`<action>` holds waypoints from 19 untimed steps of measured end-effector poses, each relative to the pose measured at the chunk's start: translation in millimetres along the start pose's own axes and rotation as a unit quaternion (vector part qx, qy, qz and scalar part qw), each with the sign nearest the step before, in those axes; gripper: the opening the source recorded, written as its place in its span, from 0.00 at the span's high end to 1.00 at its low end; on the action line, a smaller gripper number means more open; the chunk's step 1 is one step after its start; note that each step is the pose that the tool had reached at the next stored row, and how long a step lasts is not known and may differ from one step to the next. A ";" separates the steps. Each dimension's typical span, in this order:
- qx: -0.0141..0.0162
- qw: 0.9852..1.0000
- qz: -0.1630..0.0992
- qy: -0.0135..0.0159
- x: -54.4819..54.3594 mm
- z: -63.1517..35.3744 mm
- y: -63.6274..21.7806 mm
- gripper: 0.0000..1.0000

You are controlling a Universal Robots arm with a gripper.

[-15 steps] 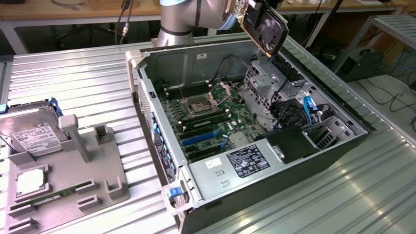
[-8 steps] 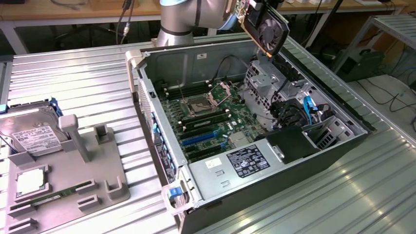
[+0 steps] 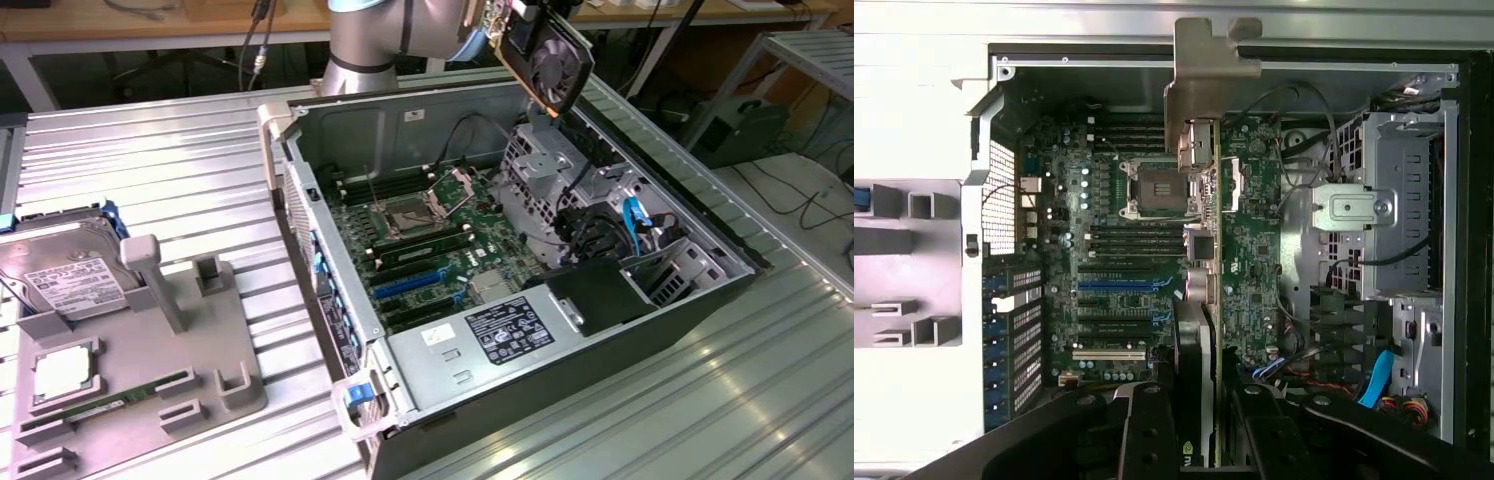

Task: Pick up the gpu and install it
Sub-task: 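Insert the gpu into the slot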

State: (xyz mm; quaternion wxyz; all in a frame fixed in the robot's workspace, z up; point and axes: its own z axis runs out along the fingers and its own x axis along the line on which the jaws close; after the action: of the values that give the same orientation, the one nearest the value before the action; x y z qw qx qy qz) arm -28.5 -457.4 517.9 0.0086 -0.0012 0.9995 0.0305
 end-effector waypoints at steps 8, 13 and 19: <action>0.000 1.000 -0.016 0.001 0.0 8.7 0.0 0.73; -0.001 0.997 -0.076 0.005 -0.7 11.3 -0.1 0.73; -0.002 0.990 -0.138 0.008 -0.7 12.2 -0.2 0.73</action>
State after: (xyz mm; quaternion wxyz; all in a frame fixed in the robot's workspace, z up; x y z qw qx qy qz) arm -27.6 -456.8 505.7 0.0043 -0.1390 0.9898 0.0313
